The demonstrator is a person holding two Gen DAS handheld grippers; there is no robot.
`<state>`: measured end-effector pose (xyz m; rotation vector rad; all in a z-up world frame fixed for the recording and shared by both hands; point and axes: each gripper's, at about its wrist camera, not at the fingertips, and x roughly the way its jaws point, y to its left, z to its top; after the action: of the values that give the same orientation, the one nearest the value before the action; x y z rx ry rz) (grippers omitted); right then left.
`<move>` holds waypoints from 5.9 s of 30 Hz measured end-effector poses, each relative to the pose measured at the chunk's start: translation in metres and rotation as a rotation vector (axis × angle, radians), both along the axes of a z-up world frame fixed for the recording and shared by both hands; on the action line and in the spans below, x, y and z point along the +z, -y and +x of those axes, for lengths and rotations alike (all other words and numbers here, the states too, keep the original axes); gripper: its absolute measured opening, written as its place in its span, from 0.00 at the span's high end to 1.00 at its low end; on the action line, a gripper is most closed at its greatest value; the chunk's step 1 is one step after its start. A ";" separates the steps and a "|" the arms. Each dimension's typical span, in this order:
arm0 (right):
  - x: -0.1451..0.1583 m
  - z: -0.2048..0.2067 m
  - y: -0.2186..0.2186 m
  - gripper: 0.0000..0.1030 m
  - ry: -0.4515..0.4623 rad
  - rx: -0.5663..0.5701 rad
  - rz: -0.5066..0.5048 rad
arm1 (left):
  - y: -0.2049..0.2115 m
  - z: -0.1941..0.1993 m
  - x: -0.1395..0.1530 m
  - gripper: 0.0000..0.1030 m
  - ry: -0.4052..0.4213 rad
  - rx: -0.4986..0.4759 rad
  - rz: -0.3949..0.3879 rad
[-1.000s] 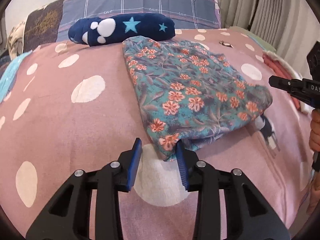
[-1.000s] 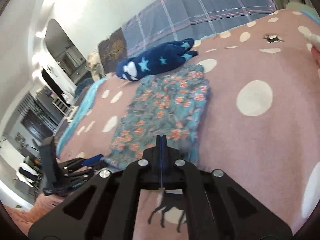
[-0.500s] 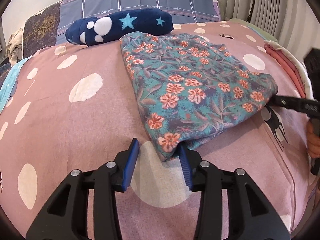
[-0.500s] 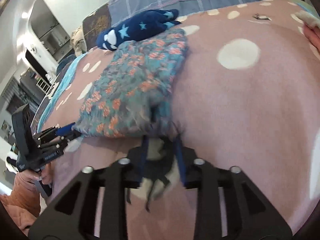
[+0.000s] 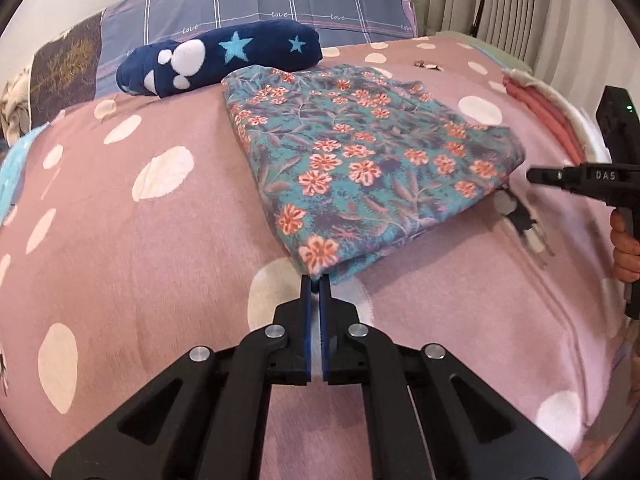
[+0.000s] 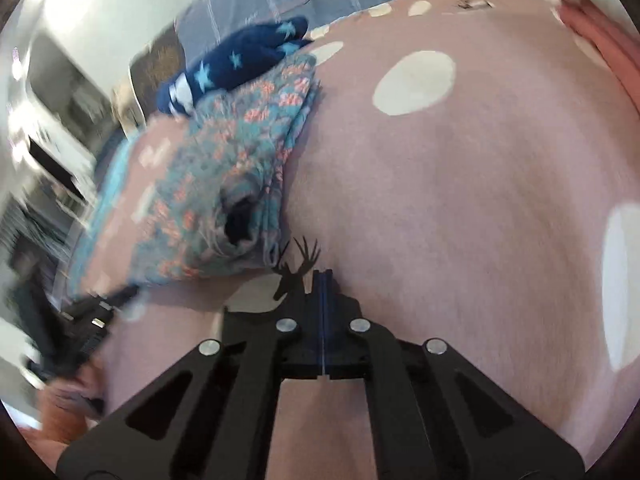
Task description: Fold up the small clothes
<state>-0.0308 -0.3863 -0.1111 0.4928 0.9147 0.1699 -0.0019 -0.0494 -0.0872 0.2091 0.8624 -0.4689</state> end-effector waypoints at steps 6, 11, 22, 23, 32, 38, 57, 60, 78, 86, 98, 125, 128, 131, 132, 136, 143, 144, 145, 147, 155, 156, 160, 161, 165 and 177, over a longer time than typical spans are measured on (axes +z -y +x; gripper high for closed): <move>0.050 0.000 -0.036 0.97 0.203 0.149 0.003 | 0.004 -0.002 0.033 0.97 0.013 -0.040 -0.159; 0.025 0.031 -0.066 1.00 0.053 0.130 -0.165 | 0.024 0.025 -0.013 0.97 -0.074 -0.019 -0.027; 0.032 0.016 -0.028 0.64 0.083 0.032 -0.034 | -0.008 0.035 0.023 0.54 0.006 0.066 -0.137; 0.036 0.018 -0.026 0.62 0.095 0.016 -0.054 | -0.010 0.041 0.022 0.53 -0.006 0.084 -0.130; 0.019 0.063 -0.020 0.28 0.001 0.052 -0.024 | -0.007 0.083 -0.006 0.47 -0.162 0.086 -0.198; 0.012 0.092 -0.029 0.22 -0.005 0.108 -0.029 | 0.003 0.123 -0.005 0.45 -0.206 0.053 -0.244; -0.002 0.186 -0.023 0.23 0.115 0.307 0.059 | 0.020 0.199 -0.020 0.43 -0.246 -0.098 -0.305; -0.003 0.199 -0.025 0.31 0.104 0.329 0.080 | 0.025 0.206 -0.021 0.42 -0.233 -0.107 -0.311; -0.010 0.231 -0.036 0.52 0.118 0.344 0.083 | 0.038 0.233 -0.024 0.43 -0.206 -0.177 -0.349; -0.006 0.229 -0.041 0.69 0.110 0.328 0.022 | 0.036 0.237 -0.024 0.76 -0.192 -0.145 -0.325; 0.106 0.119 -0.084 0.84 0.401 0.237 -0.326 | 0.067 0.147 0.100 0.88 0.174 -0.251 -0.244; 0.223 0.227 0.110 0.82 0.433 -0.212 -0.551 | 0.319 0.277 0.177 0.81 0.359 -0.339 -0.067; 0.194 0.262 0.119 0.68 0.372 -0.245 -0.599 | 0.335 0.303 0.127 0.41 0.372 -0.269 0.105; 0.136 0.295 0.136 0.28 0.176 -0.372 -0.683 | 0.333 0.314 0.062 0.40 0.289 -0.241 0.246; 0.104 0.304 0.145 0.29 0.068 -0.375 -0.648 | 0.330 0.311 0.039 0.40 0.232 -0.279 0.255; 0.011 0.301 0.155 0.29 -0.112 -0.319 -0.558 | 0.320 0.283 0.006 0.38 0.324 -0.278 0.259; 0.025 0.269 0.170 0.26 -0.047 -0.440 -0.433 | 0.298 0.262 0.026 0.30 0.292 -0.284 0.188; 0.031 0.261 0.163 0.26 -0.029 -0.436 -0.473 | 0.292 0.256 0.029 0.25 0.286 -0.286 0.169; 0.036 0.252 0.154 0.26 -0.011 -0.432 -0.501 | 0.285 0.249 0.031 0.24 0.266 -0.289 0.149; 0.046 0.227 0.133 0.25 0.033 -0.425 -0.533 | 0.269 0.230 0.031 0.22 0.245 -0.279 0.103; 0.071 0.107 0.077 0.11 0.221 -0.390 -0.405 | 0.187 0.152 0.063 0.08 0.219 -0.237 -0.115; 0.074 0.091 0.070 0.11 0.228 -0.389 -0.372 | 0.177 0.141 0.069 0.07 0.232 -0.223 -0.134; 0.094 0.047 0.045 0.11 0.265 -0.363 -0.281 | 0.149 0.102 0.094 0.01 0.285 -0.156 -0.171; 0.100 0.039 0.039 0.11 0.274 -0.365 -0.285 | 0.144 0.096 0.100 0.01 0.299 -0.141 -0.176; 0.127 0.004 0.005 0.07 0.327 -0.432 -0.385 | 0.121 0.063 0.126 0.01 0.343 -0.085 -0.203; 0.137 -0.049 -0.038 0.05 0.285 -0.462 -0.529 | 0.101 0.005 0.123 0.01 0.331 -0.024 -0.140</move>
<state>-0.0801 -0.3481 0.0256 0.1678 0.5160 -0.4067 0.0030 -0.1503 0.0357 0.1620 0.5017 -0.4983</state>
